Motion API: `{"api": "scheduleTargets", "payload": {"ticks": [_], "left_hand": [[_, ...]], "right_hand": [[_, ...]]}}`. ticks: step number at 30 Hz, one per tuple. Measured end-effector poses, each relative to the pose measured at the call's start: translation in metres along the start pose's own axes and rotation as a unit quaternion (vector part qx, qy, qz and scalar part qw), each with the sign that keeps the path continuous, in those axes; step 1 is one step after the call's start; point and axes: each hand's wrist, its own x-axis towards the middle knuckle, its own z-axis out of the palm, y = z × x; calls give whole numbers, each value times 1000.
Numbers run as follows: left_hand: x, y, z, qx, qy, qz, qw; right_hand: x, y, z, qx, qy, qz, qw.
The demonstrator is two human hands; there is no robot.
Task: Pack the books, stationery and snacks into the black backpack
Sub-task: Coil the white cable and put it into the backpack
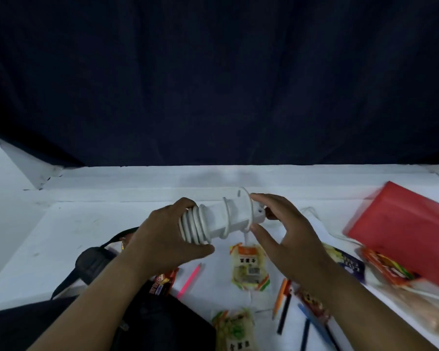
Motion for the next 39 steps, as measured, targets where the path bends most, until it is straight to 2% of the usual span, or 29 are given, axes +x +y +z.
{"api": "scheduleTargets", "payload": {"ticks": [6, 12, 14, 18, 22, 24, 33, 39], "left_hand": [[-58, 62, 30, -94, 21, 31, 995], [-115, 116, 67, -103, 56, -14, 993], [-132, 131, 78, -89, 70, -28, 993], [-161, 159, 91, -131, 105, -41, 985], [-187, 176, 93, -180, 178, -101, 962], [-198, 179, 90, -175, 192, -116, 959], [-218, 169, 59, -126, 183, -86, 971], [-213, 146, 46, -114, 121, -49, 985]], "right_hand": [[-60, -15, -47, -3, 40, -20, 999], [-101, -13, -88, 19, 11, -44, 999], [-112, -11, -101, 22, 2, -66, 998], [-130, -5, -113, 35, 2, -115, 993], [-144, -17, -105, -13, 98, -175, 980], [-146, -27, -100, -51, 115, -221, 967], [-139, -61, -94, -49, 34, -302, 952], [-137, -69, -73, -78, -14, -290, 954]]}}
